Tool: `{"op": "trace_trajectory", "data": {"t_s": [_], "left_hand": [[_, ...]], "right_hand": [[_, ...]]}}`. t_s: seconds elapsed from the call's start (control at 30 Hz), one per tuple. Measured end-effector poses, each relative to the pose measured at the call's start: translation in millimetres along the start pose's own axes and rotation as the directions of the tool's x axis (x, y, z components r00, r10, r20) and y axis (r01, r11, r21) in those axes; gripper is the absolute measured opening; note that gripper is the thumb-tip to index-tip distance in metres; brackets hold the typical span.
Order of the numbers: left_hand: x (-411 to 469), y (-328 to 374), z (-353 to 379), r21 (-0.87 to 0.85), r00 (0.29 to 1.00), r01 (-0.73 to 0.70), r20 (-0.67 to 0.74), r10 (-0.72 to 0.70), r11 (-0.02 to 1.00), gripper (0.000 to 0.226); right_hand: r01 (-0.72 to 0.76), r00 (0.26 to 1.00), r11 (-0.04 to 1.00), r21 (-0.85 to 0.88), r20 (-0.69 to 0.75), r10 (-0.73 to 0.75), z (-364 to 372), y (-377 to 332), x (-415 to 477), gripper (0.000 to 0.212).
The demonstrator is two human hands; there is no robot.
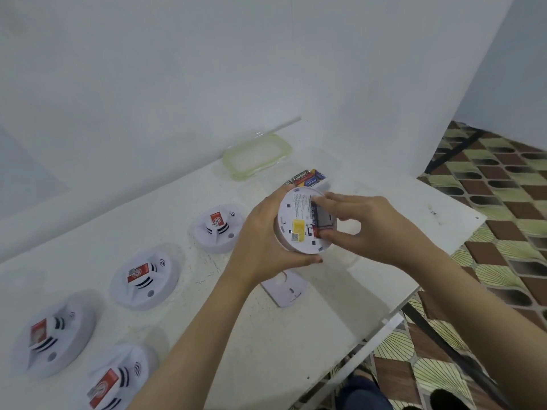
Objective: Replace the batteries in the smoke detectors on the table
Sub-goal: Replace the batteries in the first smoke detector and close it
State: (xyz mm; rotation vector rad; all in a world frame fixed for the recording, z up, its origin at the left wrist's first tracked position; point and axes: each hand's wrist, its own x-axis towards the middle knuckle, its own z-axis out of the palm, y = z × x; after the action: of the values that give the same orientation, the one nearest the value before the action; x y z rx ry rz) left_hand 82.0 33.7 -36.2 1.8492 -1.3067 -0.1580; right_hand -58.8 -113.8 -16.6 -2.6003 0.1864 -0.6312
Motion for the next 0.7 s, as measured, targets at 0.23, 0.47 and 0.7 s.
{"op": "trace_trajectory", "data": {"t_s": [0.23, 0.47, 0.7], "left_hand": [[1, 5, -3, 0.047, 1.0, -0.005, -0.004, 0.006, 0.999, 0.104], [1, 5, -8, 0.006, 0.999, 0.004, -0.033, -0.004, 1.0, 0.102], [0, 1, -8, -0.049, 0.998, 0.02, -0.056, -0.022, 0.999, 0.099]], "right_hand": [[0.163, 0.984, 0.953, -0.254, 0.111, -0.139, -4, -4, 6, 0.049], [0.181, 0.979, 0.955, -0.234, 0.137, -0.152, 1, -3, 7, 0.047], [0.018, 0.995, 1.0, -0.017, 0.103, -0.016, 5, 4, 4, 0.048]]}}
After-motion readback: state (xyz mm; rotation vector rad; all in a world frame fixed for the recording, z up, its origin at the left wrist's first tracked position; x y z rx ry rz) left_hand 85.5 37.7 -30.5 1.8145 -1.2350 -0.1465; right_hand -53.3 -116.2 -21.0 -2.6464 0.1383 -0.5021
